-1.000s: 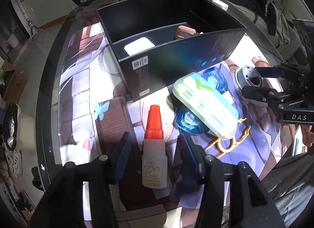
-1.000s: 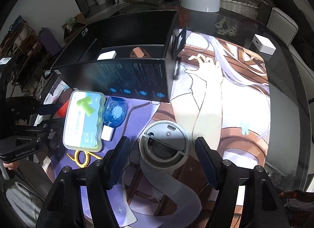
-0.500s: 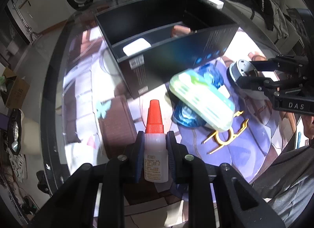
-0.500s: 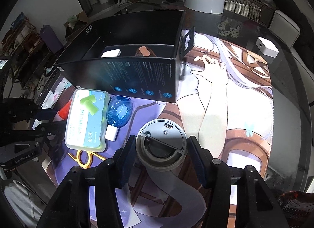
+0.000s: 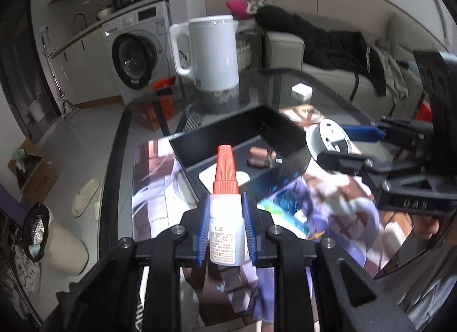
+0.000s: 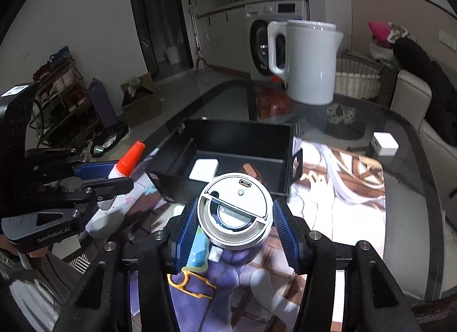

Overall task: Organize rigid objects
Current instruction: 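Carry glue bottle and white lid over the black box with both tools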

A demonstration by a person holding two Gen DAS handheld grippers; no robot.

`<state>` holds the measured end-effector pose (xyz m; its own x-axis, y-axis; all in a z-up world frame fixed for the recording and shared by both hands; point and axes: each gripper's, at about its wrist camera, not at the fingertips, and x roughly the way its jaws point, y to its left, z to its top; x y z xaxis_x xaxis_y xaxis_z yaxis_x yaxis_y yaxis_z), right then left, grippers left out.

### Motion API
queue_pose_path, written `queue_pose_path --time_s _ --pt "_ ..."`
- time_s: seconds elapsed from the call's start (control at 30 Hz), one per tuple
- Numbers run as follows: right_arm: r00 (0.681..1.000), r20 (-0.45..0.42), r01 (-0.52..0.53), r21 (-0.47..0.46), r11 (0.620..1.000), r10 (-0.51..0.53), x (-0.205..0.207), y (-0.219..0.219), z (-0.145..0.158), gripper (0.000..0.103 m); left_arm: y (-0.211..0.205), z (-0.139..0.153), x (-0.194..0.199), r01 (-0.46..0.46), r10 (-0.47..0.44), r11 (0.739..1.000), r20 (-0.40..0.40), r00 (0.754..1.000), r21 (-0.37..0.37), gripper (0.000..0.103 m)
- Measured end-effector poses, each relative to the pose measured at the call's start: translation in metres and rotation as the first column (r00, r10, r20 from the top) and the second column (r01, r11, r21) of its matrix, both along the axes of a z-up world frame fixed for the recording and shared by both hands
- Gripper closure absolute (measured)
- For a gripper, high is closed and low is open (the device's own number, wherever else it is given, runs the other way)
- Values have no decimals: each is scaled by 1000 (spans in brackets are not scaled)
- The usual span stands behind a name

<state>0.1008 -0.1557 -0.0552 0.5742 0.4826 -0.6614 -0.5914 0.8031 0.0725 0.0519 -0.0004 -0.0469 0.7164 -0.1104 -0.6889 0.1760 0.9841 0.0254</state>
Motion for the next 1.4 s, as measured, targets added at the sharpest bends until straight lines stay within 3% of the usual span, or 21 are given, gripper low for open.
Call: queue_pose_path --time_s 0.27,0.43,0.6,1.0,1.4 --pt "986 163 -2 95 995 -13 -29 3 19 50 3 18 -11 -17 14 1000 158 987 20 83" --pt "966 258 -5 146 989 -33 -49 3 28 50 0 28 -24 -25 17 999 279 960 27 83" --pt "947 322 -33 144 989 -15 -59 6 37 50 6 41 -31 -34 37 999 339 940 -12 83" --pt "938 346 -30 171 985 -32 -52 9 55 50 7 56 -16 -50 76 995 372 925 -81 83" --pt "946 311 27 194 981 -88 3 25 61 50 25 46 32 -133 194 967 287 938 -218 83"
